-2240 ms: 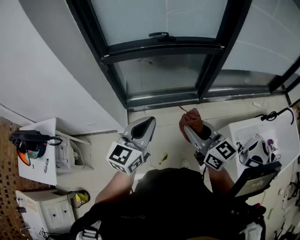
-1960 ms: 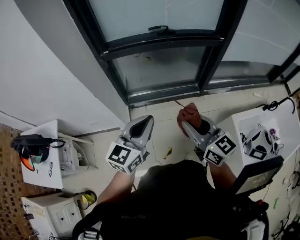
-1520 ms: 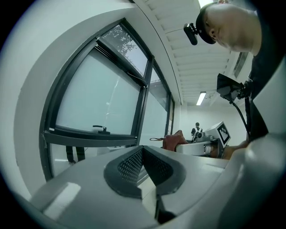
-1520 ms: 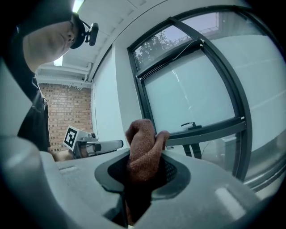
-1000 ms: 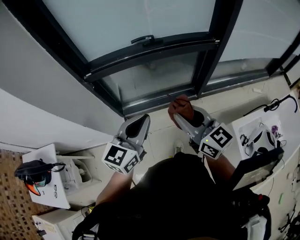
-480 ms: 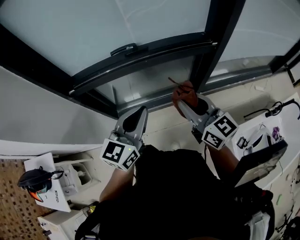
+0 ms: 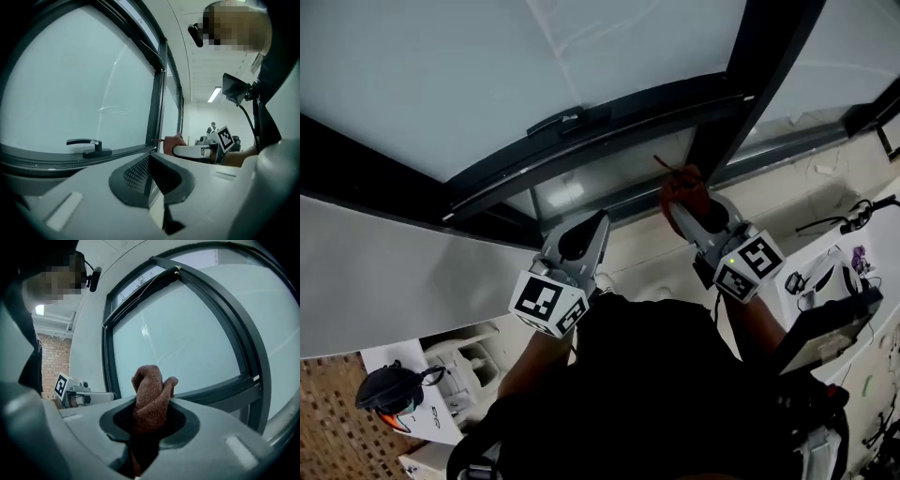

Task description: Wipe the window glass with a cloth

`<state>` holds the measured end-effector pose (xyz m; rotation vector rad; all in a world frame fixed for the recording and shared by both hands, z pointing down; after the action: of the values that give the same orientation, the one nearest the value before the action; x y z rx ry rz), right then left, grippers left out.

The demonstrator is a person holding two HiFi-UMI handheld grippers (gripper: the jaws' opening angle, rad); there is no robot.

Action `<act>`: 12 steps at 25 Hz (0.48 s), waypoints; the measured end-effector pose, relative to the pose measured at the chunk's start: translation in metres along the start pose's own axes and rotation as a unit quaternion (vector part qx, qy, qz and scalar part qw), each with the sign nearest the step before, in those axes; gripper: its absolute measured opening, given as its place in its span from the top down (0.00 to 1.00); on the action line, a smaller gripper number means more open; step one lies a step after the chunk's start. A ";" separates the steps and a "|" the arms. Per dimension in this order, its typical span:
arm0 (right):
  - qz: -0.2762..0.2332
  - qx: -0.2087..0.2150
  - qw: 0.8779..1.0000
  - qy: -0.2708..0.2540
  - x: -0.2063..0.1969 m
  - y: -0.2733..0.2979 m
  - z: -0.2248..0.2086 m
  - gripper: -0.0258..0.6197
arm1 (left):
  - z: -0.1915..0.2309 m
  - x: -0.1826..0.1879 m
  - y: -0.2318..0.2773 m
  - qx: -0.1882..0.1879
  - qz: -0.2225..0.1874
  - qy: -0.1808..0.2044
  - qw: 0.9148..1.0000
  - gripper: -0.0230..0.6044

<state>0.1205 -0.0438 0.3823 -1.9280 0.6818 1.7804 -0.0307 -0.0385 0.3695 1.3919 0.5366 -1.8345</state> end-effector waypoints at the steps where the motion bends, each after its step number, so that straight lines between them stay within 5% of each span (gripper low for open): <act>1: -0.004 -0.007 1.000 0.002 0.003 0.009 0.000 0.83 | 0.008 0.004 0.002 -0.008 0.003 0.001 1.000 0.94; 12: -0.043 -0.119 0.991 -0.038 0.032 0.083 -0.011 0.83 | 0.086 0.031 0.018 -0.101 0.026 0.011 0.994 0.94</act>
<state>0.0801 -0.1185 0.3534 -1.9946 0.3677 1.9434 -0.0737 -0.1209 0.3700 1.2786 0.6728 -1.6756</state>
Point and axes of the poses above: the fingertips, and each gripper's own axes: y forward along the fingers, z to its left, x out of its top, the point moved 3 cm from there along -y, backward along the fingers, and after that the axes turned 10 degrees about -y, right-handed, at the moved point
